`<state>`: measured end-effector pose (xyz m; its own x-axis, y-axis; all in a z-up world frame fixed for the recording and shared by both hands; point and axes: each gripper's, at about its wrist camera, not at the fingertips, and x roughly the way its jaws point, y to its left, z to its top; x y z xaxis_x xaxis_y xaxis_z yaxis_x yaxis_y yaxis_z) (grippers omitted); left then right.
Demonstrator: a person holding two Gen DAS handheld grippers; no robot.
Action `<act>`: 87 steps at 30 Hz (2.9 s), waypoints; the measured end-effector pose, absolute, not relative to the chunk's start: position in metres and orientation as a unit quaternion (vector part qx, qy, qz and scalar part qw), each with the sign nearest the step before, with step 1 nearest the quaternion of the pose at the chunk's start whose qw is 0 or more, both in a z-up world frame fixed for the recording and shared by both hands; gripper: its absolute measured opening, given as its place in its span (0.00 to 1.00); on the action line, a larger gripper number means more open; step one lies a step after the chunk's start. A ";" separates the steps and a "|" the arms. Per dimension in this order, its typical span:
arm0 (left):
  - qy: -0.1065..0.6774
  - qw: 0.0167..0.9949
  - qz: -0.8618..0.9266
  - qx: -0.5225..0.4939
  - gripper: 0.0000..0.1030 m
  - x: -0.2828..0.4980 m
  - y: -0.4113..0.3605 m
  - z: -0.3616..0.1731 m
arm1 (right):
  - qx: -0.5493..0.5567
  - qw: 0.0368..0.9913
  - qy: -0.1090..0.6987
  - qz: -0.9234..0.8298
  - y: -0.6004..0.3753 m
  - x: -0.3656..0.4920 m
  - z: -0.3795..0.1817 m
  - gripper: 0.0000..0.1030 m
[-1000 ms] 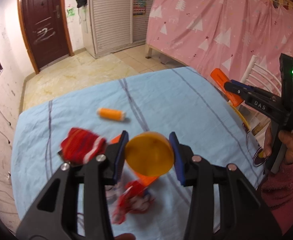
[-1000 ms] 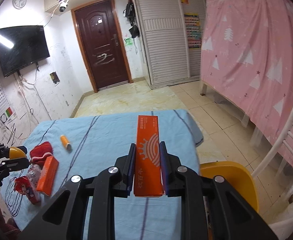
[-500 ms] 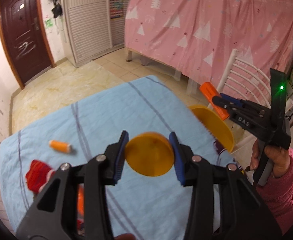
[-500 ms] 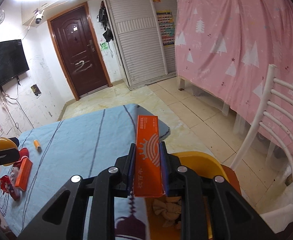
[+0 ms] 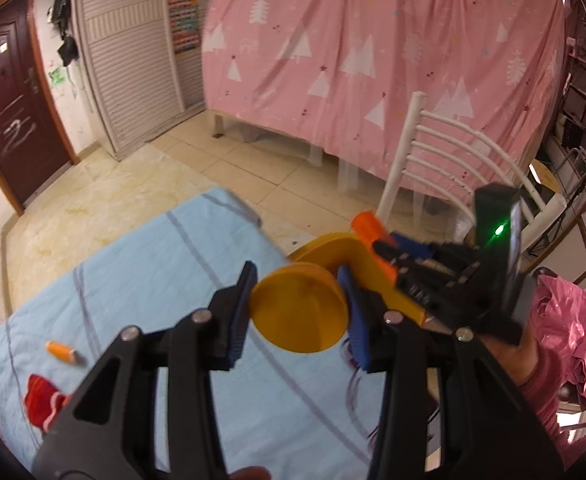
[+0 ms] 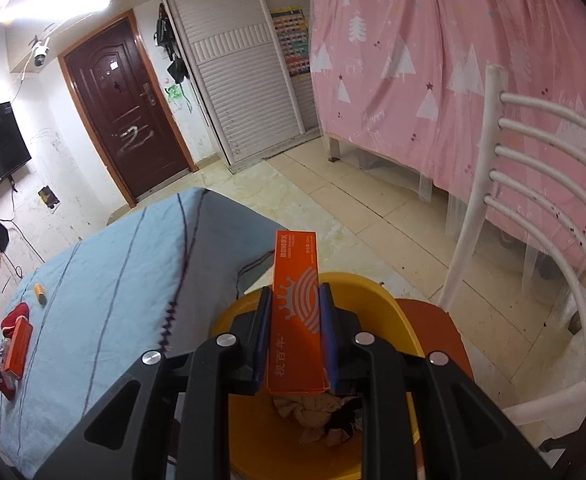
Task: Collect trash
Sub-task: 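Carry the orange box and yellow lid over the yellow bucket, then open both grippers to drop the box and lid into the bucket, then grasp the second orange box with the right gripper while the left grasps the red sock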
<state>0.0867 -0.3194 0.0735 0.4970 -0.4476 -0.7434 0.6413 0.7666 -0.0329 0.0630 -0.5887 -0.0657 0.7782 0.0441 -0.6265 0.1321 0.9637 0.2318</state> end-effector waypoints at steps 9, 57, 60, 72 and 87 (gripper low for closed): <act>0.400 0.855 -0.305 0.123 0.39 0.105 -0.372 0.059 | 0.157 0.927 0.340 -0.011 -0.600 0.060 -0.084 0.16; 0.395 0.902 -0.173 0.036 0.73 0.128 -0.183 0.099 | 0.065 0.946 0.310 0.065 -0.473 0.085 -0.003 0.60; 0.395 0.904 -0.162 0.037 0.76 0.126 -0.164 0.099 | 0.053 0.945 0.312 0.081 -0.451 0.089 0.000 0.61; 0.392 0.912 -0.116 0.028 0.78 0.126 -0.073 0.099 | 0.016 0.934 0.326 0.142 -0.364 0.100 0.005 0.64; 0.432 0.896 -0.102 0.001 0.78 0.131 -0.010 0.063 | -0.020 0.916 0.354 0.190 -0.284 0.104 -0.005 0.64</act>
